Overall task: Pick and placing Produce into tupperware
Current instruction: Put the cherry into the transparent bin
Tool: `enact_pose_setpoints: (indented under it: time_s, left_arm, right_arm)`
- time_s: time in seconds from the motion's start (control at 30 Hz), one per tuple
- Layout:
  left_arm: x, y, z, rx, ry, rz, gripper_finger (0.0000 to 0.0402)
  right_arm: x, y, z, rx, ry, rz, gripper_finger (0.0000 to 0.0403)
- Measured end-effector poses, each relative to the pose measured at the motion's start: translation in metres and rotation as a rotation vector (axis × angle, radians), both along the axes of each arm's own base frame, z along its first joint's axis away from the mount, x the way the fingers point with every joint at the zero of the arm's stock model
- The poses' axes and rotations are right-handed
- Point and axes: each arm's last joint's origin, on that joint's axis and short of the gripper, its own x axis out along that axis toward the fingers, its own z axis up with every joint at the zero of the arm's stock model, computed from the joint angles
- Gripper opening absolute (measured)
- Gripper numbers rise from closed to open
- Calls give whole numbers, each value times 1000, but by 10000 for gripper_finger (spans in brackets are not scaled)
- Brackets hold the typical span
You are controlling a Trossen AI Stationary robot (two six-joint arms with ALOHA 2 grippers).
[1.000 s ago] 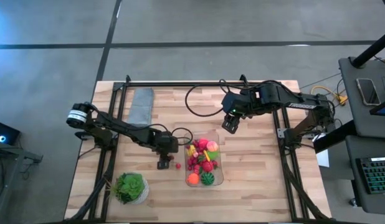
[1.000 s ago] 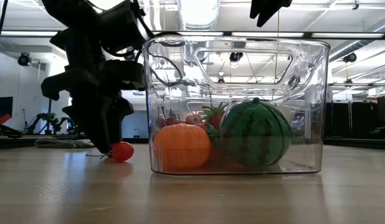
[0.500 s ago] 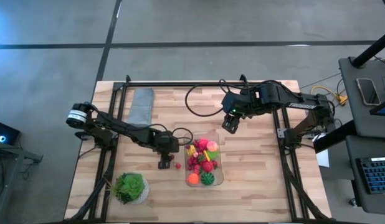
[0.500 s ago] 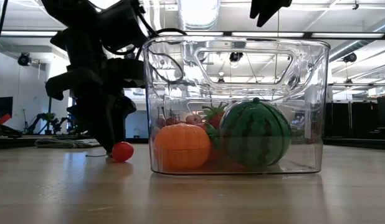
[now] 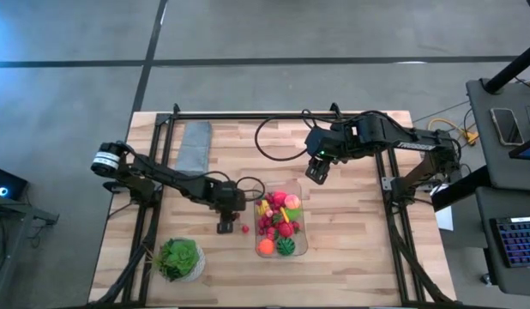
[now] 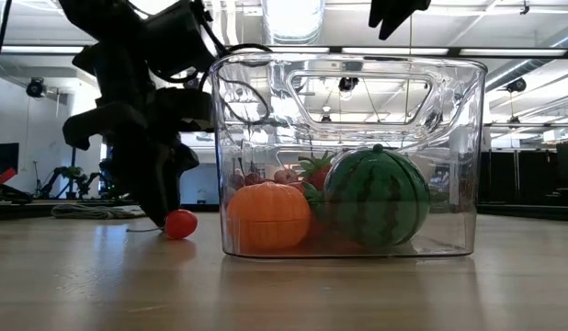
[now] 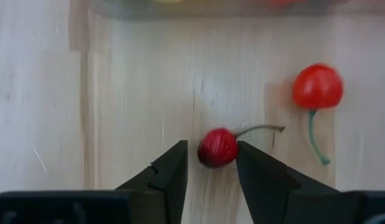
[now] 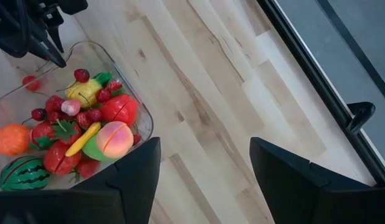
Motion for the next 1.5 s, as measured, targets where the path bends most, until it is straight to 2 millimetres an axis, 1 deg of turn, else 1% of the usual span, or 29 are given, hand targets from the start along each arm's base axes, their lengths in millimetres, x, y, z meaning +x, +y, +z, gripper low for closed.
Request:
enact_pose_setpoints:
  time_s: [0.57,0.87,1.07,1.13,1.2,1.33,1.5]
  left_arm:
    - [-2,0,-3,-3,3,8,116]
    - [0,0,-2,-8,-28,8,73]
    - [0,0,-2,-8,-24,8,68]
    - [1,0,3,-9,-34,8,68]
    - [3,0,14,-12,-59,9,68]
    - [6,0,42,2,-132,13,68]
    - [10,0,79,44,-276,-70,68]
  right_arm:
    - [0,0,0,0,-1,0,239]
    - [0,0,0,0,-1,0,238]
    - [0,0,0,0,0,0,238]
    - [0,0,0,0,0,-1,236]
    - [0,0,0,2,-2,-5,236]
    - [-1,-1,1,-15,-10,-34,237]
    - [-11,-4,10,-84,-50,-92,236]
